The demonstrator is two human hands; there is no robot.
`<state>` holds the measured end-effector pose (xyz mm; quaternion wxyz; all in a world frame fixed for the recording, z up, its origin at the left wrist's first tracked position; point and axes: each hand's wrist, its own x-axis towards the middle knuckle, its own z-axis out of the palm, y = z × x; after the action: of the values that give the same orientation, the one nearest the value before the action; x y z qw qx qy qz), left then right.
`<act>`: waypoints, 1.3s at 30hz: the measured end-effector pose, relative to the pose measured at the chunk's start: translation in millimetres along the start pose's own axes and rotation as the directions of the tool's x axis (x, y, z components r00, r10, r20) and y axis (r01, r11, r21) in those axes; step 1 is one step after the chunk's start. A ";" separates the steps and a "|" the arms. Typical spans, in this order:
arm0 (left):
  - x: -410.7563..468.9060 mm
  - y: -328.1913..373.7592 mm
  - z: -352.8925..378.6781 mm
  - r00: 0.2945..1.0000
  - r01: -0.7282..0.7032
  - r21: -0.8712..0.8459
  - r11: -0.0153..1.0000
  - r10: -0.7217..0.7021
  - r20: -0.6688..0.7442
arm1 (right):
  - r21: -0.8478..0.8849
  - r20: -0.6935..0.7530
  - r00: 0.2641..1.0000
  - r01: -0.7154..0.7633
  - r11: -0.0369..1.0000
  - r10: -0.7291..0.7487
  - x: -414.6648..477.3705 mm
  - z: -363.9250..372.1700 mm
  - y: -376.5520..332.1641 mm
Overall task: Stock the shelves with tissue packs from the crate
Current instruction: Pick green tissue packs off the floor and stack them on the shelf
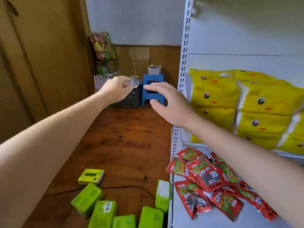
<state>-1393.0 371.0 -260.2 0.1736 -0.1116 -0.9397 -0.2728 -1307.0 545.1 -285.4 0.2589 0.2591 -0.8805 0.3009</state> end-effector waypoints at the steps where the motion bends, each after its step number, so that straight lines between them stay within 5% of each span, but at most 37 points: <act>1: -3.4 -27.2 3.4 1.000 0.028 -0.002 1.000 -0.028 0.013 | -0.011 0.027 1.000 0.011 1.000 -0.011 3.5 21.2 -5.0; 8: -54.2 -218.8 61.6 0.938 0.338 0.005 0.941 -0.337 0.077 | 0.048 0.258 0.966 -0.045 0.998 0.031 -13.9 187.4 -2.1; 17: -130.6 -392.6 177.7 0.754 0.620 0.056 0.783 -0.614 0.233 | 0.006 0.591 0.772 -0.293 0.956 0.233 -95.1 378.1 48.5; 31: -95.4 -508.4 292.8 0.690 0.661 0.087 0.745 -0.650 0.319 | -0.007 0.695 0.591 -0.564 0.826 0.410 -68.7 536.7 130.2; 39: -93.2 -525.1 310.9 0.680 0.699 -0.055 0.713 -0.639 0.360 | 0.083 0.750 0.373 -0.873 0.481 0.546 -38.6 605.2 126.2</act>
<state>-1550.1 97.9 -791.0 -0.1024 0.1831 -0.8995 -0.3832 -1537.6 241.2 -773.3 -0.2887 -0.0251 -0.8276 0.4808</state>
